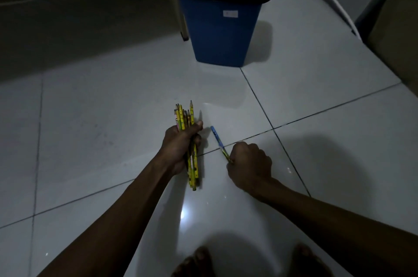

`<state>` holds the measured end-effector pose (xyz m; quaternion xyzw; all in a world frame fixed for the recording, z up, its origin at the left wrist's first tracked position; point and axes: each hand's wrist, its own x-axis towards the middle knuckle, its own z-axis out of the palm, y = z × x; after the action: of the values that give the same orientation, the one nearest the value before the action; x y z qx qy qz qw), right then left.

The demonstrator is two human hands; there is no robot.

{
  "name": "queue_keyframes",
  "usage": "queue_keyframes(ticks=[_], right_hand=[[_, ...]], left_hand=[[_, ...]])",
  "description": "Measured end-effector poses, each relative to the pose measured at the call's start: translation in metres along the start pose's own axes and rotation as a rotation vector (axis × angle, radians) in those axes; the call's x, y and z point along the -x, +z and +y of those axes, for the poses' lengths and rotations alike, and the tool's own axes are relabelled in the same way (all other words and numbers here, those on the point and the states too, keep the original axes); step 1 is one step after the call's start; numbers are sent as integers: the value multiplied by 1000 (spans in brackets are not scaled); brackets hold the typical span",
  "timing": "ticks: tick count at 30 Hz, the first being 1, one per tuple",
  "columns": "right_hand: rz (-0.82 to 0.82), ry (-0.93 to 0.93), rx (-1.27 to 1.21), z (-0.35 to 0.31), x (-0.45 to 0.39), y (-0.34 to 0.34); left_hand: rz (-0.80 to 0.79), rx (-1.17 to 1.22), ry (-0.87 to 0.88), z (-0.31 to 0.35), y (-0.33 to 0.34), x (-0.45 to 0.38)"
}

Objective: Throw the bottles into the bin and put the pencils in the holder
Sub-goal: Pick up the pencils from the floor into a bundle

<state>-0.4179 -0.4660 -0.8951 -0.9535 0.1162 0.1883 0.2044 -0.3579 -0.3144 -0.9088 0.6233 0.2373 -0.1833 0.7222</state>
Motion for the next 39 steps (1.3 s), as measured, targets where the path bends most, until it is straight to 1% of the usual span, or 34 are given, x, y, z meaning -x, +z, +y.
queue_keyframes(ticks=[3, 5, 9, 11, 14, 18, 21, 24, 26, 29, 32, 37, 39], right_hand=[[-37, 65, -124, 2, -5, -2], [-81, 80, -264, 5, -13, -2], [-240, 99, -733, 5, -21, -11], [-328, 84, -886, 1, -20, -20], [-387, 31, -917, -6, -20, -31], [-421, 30, -954, -9, -24, -38], [-363, 37, -1014, -8, -28, -40], [-285, 66, -1111, -10, -32, -47], [-242, 80, -1146, -11, -36, -50], [-213, 82, -1152, -14, -39, -49], [-240, 81, -1153, -17, -40, -47], [-284, 124, -1086, -15, -49, -56], [-280, 149, -1034, -12, -57, -64]], left_hand=[[4, 50, -27, 1, -1, 1], [9, 104, -51, 1, -2, 0], [16, 80, -39, 0, -2, -1], [-12, 89, -23, 1, -1, -1], [-47, 102, -13, 7, 5, 0], [-36, 112, -24, 17, 12, -1], [-22, 103, -29, 24, 15, -3], [-5, 28, 26, 22, 14, -5], [-23, -1, 46, 18, 16, -3], [-97, 15, 44, 13, 18, 1], [-146, 2, 29, 13, 21, 3], [-112, 36, -29, 25, 21, -7], [-81, 7, -11, 38, 19, -15]])
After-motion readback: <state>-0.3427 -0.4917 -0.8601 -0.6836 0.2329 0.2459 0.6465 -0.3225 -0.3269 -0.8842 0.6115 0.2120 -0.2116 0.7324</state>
